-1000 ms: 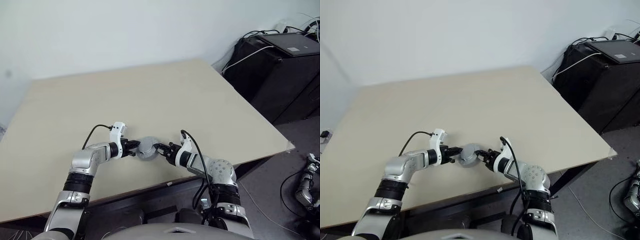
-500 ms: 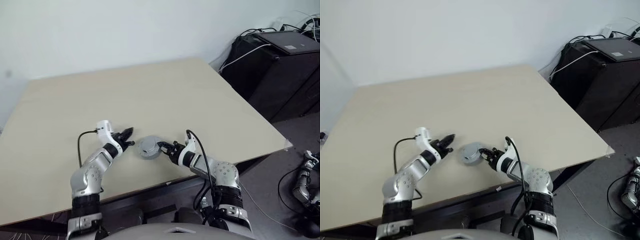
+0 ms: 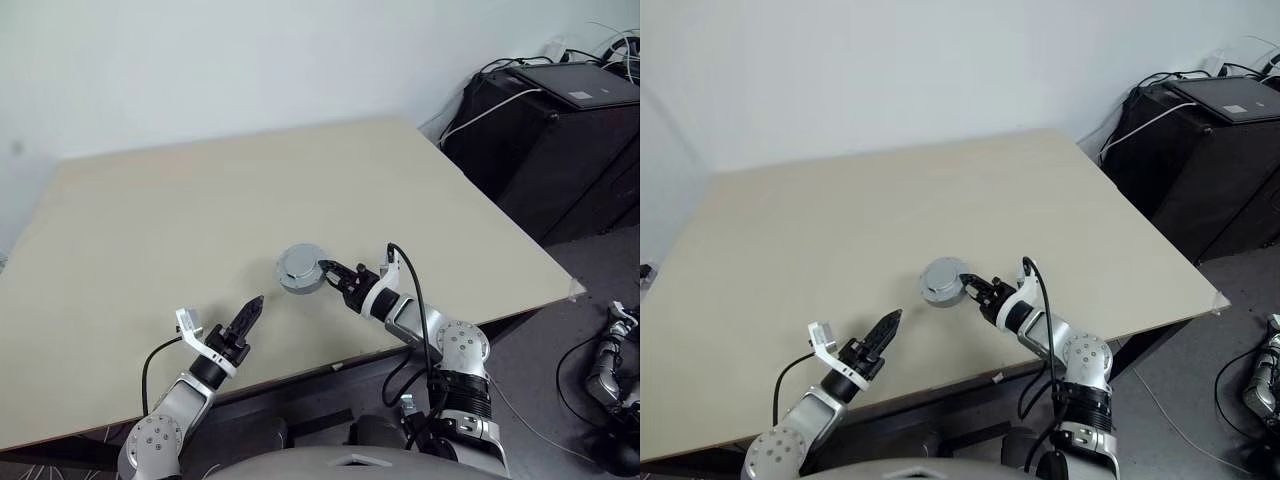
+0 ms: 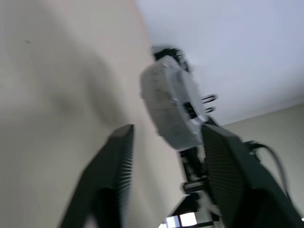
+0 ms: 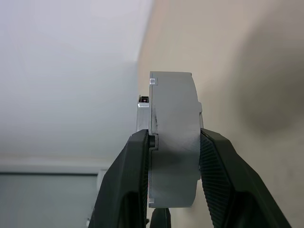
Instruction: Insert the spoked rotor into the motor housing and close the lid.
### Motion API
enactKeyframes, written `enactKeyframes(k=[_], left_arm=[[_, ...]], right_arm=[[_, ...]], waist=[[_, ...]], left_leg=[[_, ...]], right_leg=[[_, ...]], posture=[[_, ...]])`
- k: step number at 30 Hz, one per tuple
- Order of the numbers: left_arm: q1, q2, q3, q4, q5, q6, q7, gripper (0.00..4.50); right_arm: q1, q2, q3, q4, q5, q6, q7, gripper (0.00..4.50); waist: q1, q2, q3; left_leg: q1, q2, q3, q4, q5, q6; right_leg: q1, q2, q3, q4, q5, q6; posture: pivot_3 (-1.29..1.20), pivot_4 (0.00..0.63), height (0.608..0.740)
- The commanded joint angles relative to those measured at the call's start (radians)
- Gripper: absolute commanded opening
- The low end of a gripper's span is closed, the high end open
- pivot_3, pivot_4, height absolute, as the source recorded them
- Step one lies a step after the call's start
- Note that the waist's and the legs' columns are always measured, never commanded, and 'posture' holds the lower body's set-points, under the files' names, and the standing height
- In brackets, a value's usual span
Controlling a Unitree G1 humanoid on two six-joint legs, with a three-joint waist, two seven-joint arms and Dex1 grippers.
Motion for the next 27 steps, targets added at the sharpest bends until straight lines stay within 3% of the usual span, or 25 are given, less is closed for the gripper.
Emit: enactKeyframes(k=[1, 3, 27], left_arm=[[0.002, -0.078, -0.021, -0.031, -0.12, 0.008, 0.001, 3.79], [0.004, -0.077, -0.031, -0.029, -0.152, 0.0, 0.016, 4.48], [0.003, -0.083, -0.092, 0.098, -0.332, -0.091, 0.082, 4.49]], right_arm=[[0.023, 0.137, 0.069, -0.057, 0.066, 0.004, 0.005, 1.2], [0.023, 0.133, 0.075, -0.056, 0.075, 0.003, -0.003, 1.2], [0.061, 0.059, 0.178, -0.082, 0.271, 0.126, -0.074, 1.2]], waist=[[0.0, 0.0, 0.0], [0.001, 0.0, 0.0], [0.003, -0.001, 0.0]], left_leg=[[0.0, 0.0, 0.0, 0.0, 0.0, 0.0], [0.0, 0.0, 0.0, 0.0, 0.0, 0.0], [-0.001, 0.0, 0.001, 0.002, -0.001, 0.001]], right_leg=[[0.0, 0.0, 0.0, 0.0, 0.0, 0.0], [0.0, 0.0, 0.0, 0.0, 0.0, 0.0], [0.0, 0.0, 0.001, -0.001, 0.0, -0.001]], posture=[[0.0, 0.0, 0.74], [0.0, 0.0, 0.74], [0.0, 0.0, 0.74]])
